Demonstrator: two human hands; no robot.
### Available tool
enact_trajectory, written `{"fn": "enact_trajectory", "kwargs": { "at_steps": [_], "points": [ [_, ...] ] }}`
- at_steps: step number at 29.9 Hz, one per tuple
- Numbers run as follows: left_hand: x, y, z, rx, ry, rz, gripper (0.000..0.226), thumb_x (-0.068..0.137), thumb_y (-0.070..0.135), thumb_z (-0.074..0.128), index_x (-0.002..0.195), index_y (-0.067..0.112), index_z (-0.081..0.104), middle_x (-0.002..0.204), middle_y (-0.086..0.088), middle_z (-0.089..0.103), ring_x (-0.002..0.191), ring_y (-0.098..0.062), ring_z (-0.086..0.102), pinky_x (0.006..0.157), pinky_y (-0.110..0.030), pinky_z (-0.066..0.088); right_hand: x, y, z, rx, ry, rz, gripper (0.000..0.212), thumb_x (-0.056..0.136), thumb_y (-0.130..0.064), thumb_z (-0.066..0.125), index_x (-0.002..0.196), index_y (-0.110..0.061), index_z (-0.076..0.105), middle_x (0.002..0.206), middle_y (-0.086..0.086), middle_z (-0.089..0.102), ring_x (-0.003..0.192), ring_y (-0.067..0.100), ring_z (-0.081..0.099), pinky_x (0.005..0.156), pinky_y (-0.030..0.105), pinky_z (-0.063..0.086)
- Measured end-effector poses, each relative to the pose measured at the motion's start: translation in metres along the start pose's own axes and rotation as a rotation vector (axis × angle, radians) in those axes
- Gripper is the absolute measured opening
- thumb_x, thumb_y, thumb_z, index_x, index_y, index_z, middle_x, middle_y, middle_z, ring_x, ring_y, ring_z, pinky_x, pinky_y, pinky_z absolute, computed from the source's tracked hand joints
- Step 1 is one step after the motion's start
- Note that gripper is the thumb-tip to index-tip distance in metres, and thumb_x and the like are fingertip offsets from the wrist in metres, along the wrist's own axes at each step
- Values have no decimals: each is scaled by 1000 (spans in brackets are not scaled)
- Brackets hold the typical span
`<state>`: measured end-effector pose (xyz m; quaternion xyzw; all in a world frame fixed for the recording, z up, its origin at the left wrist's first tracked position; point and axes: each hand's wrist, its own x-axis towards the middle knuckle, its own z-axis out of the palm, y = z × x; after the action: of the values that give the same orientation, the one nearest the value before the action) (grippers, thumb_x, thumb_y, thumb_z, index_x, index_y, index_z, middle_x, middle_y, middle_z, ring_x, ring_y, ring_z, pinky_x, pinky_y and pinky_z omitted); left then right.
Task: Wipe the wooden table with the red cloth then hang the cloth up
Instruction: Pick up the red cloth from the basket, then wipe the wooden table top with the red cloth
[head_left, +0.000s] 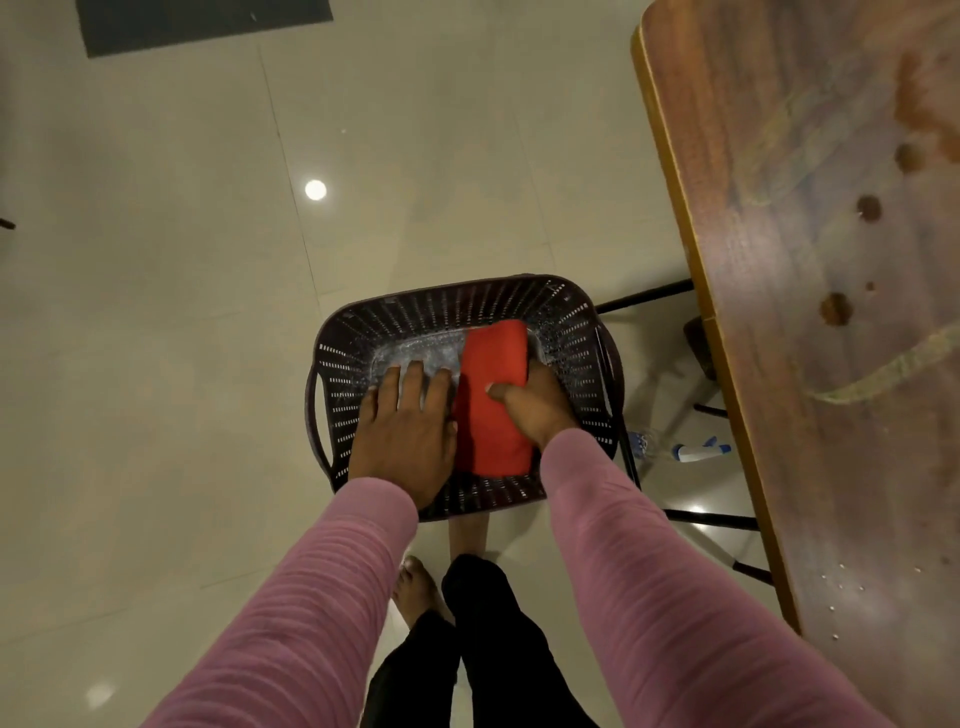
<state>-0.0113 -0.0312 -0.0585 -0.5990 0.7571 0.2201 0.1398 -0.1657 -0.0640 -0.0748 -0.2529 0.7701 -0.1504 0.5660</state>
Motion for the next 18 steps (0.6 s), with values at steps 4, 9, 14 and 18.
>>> {"fn": "enact_trajectory", "kwargs": {
  "at_steps": [4,9,14,18],
  "points": [
    [-7,11,-15,-20,4,-7,58,96,40,34,148,22,17,158,-9,19,145,-32,17,116,-49,21,-22,-8,-10,166,-24,-24,48,78,-26,74,123,-21,57,111,7,67,96,31,64,90,49,51],
    [-20,27,-52,-54,64,56,58,91,36,36,146,20,28,151,-5,34,137,-27,32,111,-43,29,-60,-21,-33,283,-26,-115,21,78,-22,72,99,-21,68,96,6,73,85,24,70,82,46,56],
    [-38,37,-98,-246,263,179,64,77,32,27,133,13,51,132,-7,58,118,-26,54,99,-41,42,-107,-44,-62,240,-39,-258,25,81,-23,65,106,-22,67,99,3,73,92,24,70,88,49,54],
    [-37,49,-129,-364,368,168,51,88,28,31,130,10,54,126,-10,62,114,-28,57,97,-40,42,-151,-59,-98,247,19,-368,13,81,-27,68,93,-30,71,90,-4,75,81,16,72,73,36,58]
  ]
}}
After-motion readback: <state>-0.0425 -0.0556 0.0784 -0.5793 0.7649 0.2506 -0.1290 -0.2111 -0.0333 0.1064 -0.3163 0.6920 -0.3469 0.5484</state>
